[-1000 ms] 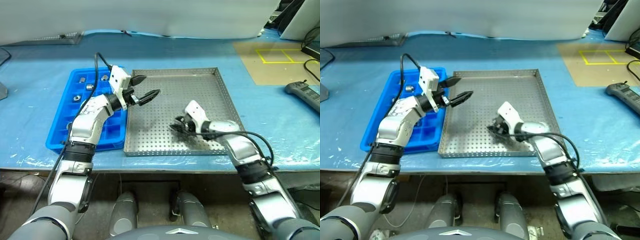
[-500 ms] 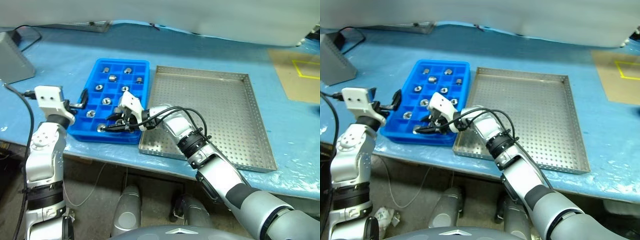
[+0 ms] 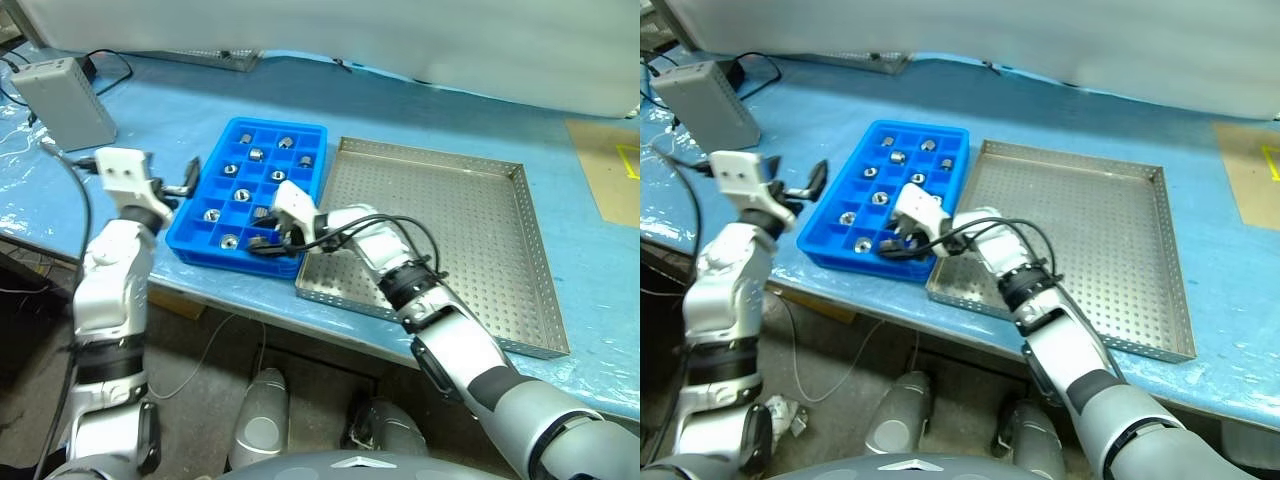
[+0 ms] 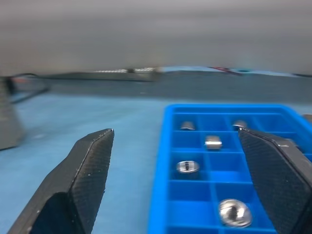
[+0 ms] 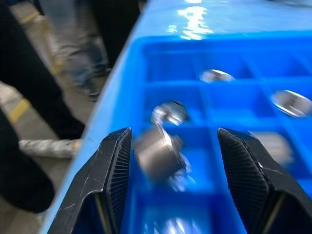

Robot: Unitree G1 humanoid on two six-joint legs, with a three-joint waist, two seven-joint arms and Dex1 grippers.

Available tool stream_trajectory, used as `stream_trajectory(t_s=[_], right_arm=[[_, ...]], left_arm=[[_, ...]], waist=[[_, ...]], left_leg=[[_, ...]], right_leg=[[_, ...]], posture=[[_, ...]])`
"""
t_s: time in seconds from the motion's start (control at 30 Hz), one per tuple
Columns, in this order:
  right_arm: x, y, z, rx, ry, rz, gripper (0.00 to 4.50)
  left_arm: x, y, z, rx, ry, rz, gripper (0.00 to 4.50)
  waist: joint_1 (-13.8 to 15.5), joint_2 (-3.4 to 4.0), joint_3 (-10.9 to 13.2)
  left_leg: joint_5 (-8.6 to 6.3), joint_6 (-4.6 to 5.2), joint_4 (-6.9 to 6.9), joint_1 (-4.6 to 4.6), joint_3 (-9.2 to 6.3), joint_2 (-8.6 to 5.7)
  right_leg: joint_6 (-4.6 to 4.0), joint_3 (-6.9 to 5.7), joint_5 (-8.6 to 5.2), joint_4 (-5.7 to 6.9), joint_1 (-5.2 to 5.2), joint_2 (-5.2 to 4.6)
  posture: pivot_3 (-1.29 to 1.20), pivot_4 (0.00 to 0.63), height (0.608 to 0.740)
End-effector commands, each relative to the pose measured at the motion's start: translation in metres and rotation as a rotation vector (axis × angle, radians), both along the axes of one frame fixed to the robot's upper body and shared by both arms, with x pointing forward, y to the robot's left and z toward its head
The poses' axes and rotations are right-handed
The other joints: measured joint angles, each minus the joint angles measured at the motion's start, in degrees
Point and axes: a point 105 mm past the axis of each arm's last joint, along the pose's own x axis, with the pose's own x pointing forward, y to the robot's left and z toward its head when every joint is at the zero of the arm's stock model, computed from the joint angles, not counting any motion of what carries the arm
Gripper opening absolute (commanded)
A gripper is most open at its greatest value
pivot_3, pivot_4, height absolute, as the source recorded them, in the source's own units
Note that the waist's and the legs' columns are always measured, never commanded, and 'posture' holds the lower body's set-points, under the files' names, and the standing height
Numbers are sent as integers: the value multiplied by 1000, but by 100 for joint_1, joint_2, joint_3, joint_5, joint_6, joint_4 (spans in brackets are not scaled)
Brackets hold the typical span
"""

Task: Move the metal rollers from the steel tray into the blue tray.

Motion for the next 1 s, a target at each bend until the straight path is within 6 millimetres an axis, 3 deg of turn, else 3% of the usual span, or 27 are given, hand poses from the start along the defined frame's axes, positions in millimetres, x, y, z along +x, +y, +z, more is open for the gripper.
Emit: stream_trajectory(t_s=[0.03, 0.1, 0.3, 0.4, 0.63, 0.9, 1.0], right_arm=[[1, -25, 23, 68, -44, -79, 2896], [1, -38, 29, 94, -34, -123, 2896], [11, -96, 66, 251, -56, -372, 2896], [13, -126, 63, 279, -63, -515, 2896], [6, -168, 30, 251, -94, -755, 2896], [-5, -171, 23, 316, -93, -804, 2896], [0, -176, 22, 305, -109, -835, 3441]], left_arm=[[15, -26, 15, 9, -58, -106, 4305], [22, -35, 16, 2, -62, -145, 4305], [26, -104, 17, -15, -75, -470, 4305], [18, -130, 6, 32, -57, -609, 4305], [3, -126, -33, 163, 3, -669, 4305], [-7, -125, -46, 141, 11, -617, 4305], [-16, -130, -54, 130, 26, -632, 4500]], waist=[[-127, -6, -3], [-273, -10, -6], [-743, -12, -8], [-887, -13, -9], [-1172, -12, -11], [-1122, -11, -11], [-1117, -11, -12]], left_leg=[[4, 1, 1, -4, 3, 1], [11, -9, 2, -25, 4, 1], [5, 45, 61, -150, 3, 0], [4, 48, 60, -148, 7, 3], [-1, 55, 57, -122, 21, 7], [-7, 62, 55, -113, 22, 11], [-10, 68, 56, -107, 24, 10]], right_leg=[[-7, 0, 5, -1, 0, 0], [-29, -1, 20, -11, -10, 3], [-6, -3, 32, 5, -111, 4], [-27, -4, 19, 0, -110, 4], [-27, -3, 20, -7, -95, 4], [-23, -11, 23, -14, -78, 2], [-24, -10, 24, -18, -70, 1]], posture=[[115, 150, 740], [74, 150, 740], [-74, 150, 740], [-136, 150, 740], [-129, 150, 740], [-49, 150, 740], [-26, 150, 740]])
